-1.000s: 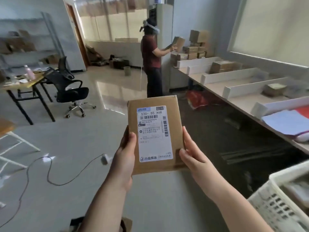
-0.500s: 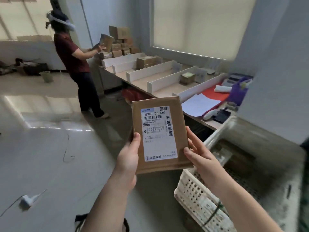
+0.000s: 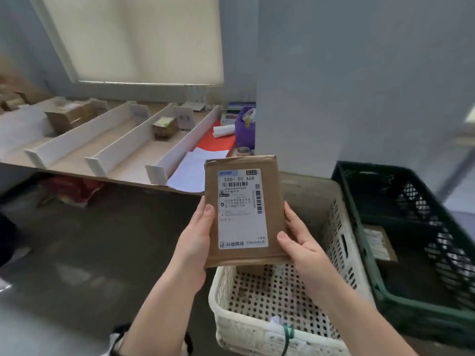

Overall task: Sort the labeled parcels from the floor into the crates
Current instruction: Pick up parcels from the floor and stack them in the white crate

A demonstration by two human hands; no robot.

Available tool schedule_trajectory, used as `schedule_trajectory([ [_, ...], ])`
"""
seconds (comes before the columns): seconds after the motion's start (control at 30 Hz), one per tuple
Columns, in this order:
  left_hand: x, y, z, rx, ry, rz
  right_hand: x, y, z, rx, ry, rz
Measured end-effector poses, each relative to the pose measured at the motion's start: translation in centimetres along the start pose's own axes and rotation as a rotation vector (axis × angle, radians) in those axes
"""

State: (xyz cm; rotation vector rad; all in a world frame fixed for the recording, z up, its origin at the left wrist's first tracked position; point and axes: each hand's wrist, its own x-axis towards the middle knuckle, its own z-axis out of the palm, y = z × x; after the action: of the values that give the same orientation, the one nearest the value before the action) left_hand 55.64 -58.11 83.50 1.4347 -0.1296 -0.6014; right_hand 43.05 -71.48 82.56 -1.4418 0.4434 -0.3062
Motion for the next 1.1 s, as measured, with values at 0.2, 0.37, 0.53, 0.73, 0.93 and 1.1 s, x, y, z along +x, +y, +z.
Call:
schedule_trajectory([
  [0.2, 6.3, -1.3, 3.0, 0.046, -0.204, -0.102, 1.8, 1.5, -2.3, -0.002, 0.226, 0.04],
  [0.37, 10.7, -5.2, 5.8, 0.072, -0.312, -0.2, 3.1, 3.5, -4.6, -0.098, 0.338, 0.123],
  [0.53, 14.8, -9.0, 9.6, 0.134, -0.25, -0.287, 6.4, 5.9, -7.7, -0.296, 0.405, 0.187],
  [0.73, 21.0, -13.2, 13.1, 0.238, -0.146, -0.383, 13.1, 9.9, -12.3, -0.325, 0.377, 0.323],
  [0.93, 26.6, -19.0, 14.7, 0.31, -0.077, -0.436, 19.0, 15.1, -16.1, -0.362, 0.299, 0.451],
  [1.1, 29.9, -23.2, 15.4, 0.352, -0.096, -0.483, 22.5, 20.4, -18.9, -0.35, 0.26, 0.556],
])
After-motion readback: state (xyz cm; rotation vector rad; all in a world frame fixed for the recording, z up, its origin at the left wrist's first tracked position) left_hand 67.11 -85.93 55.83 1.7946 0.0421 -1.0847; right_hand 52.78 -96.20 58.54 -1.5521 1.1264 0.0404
